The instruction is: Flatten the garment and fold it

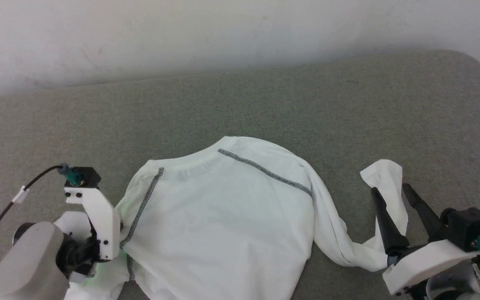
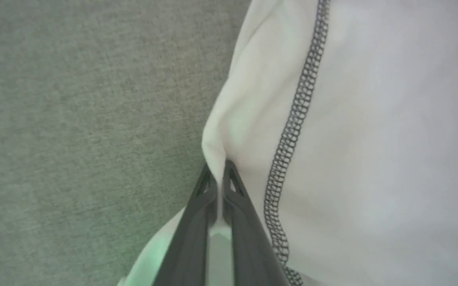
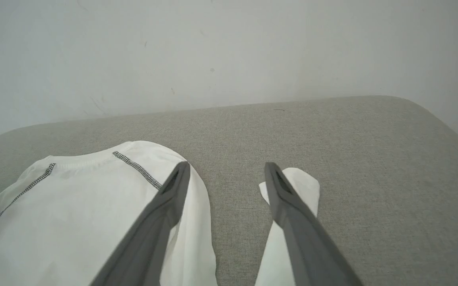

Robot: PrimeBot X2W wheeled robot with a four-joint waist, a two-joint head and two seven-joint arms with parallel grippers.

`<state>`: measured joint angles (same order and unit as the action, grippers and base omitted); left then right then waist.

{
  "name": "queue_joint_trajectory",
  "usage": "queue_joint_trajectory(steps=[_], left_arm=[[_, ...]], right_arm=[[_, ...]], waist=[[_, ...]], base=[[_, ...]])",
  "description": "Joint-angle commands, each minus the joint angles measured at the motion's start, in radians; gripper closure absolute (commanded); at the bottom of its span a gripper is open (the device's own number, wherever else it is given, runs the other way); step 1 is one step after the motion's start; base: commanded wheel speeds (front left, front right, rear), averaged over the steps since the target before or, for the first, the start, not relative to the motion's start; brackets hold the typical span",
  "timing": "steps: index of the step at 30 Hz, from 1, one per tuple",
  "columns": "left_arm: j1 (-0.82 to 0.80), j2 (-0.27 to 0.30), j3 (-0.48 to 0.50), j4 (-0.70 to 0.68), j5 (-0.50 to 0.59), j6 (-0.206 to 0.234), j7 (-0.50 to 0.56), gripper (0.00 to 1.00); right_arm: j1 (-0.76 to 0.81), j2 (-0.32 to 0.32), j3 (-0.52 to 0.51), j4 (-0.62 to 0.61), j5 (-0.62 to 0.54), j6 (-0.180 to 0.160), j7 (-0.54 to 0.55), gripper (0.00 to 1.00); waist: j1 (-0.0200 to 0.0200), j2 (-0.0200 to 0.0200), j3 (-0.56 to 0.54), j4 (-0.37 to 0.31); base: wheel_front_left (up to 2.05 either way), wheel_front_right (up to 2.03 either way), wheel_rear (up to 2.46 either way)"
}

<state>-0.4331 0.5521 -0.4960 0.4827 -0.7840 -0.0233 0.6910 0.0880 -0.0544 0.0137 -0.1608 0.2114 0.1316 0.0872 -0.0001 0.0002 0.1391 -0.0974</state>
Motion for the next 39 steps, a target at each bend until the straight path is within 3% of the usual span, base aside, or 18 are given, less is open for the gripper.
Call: queue_joint_trajectory(steps=[1,6,11,20,26,29,30,31,33,36,39], left_arm=[[0.067,-0.057,-0.037,0.033,-0.006,-0.003,-0.01,1.0],[0.081,-0.081,-0.007,0.015,0.006,0.033,-0.127,1.0],[0.088,-0.104,0.038,-0.045,0.026,0.082,-0.283,1.0],[0.066,-0.12,0.044,-0.185,0.075,0.119,-0.39,1.0],[0.041,-0.129,0.03,-0.242,0.096,0.13,-0.398,1.0],[0.034,-0.134,0.022,-0.248,0.1,0.129,-0.398,1.0],[0.033,-0.135,0.02,-0.248,0.101,0.129,-0.399,1.0],[0.032,-0.135,0.018,-0.247,0.102,0.129,-0.399,1.0],[0.03,-0.134,0.018,-0.246,0.102,0.127,-0.402,1.0],[0.026,-0.129,0.019,-0.242,0.102,0.122,-0.411,1.0],[0.013,-0.115,0.029,-0.243,0.109,0.118,-0.43,1.0]], right_arm=[[-0.022,-0.002,-0.006,0.012,0.01,-0.001,-0.001,0.0],[-0.065,-0.027,-0.013,0.065,0.023,-0.001,-0.001,0.0],[-0.187,-0.088,0.022,0.232,0.074,-0.001,0.053,0.0],[-0.507,-0.225,0.256,0.535,0.278,-0.001,0.27,0.0],[-0.69,-0.265,0.413,0.716,0.393,-0.001,0.414,0.0],[-0.724,-0.27,0.489,0.816,0.452,-0.001,0.543,0.0],[-0.728,-0.273,0.513,0.841,0.47,-0.001,0.592,0.51],[-0.732,-0.276,0.534,0.857,0.486,-0.001,0.632,0.71],[-0.736,-0.283,0.569,0.873,0.514,-0.001,0.686,1.0],[-0.747,-0.3,0.598,0.859,0.543,-0.001,0.68,1.0],[-0.77,-0.327,0.595,0.809,0.562,-0.001,0.579,1.0]], waist=[[0.0001,-0.0002,-0.009,0.008],[0.0001,-0.0002,-0.018,0.031],[0.0001,-0.0002,-0.008,0.081],[0.0001,-0.0002,0.065,0.176],[0.0001,-0.0002,0.114,0.209],[0.0001,-0.0002,0.121,0.222],[0.0001,-0.0002,0.121,0.225],[0.0001,-0.0002,0.121,0.226],[0.0001,-0.0002,0.117,0.227],[0.0001,-0.0002,0.103,0.221],[0.0001,-0.0002,0.076,0.211]], base=[[0.0,0.0,0.0],[0.0,0.0,0.0],[0.0,0.0,0.0],[0.0,0.0,0.0],[0.0,0.0,0.0],[0.0,0.0,0.0],[0.0,0.0,0.0],[0.0,0.0,0.0],[0.0,0.0,0.0],[0.0,0.0,0.0],[0.0,0.0,0.0]])
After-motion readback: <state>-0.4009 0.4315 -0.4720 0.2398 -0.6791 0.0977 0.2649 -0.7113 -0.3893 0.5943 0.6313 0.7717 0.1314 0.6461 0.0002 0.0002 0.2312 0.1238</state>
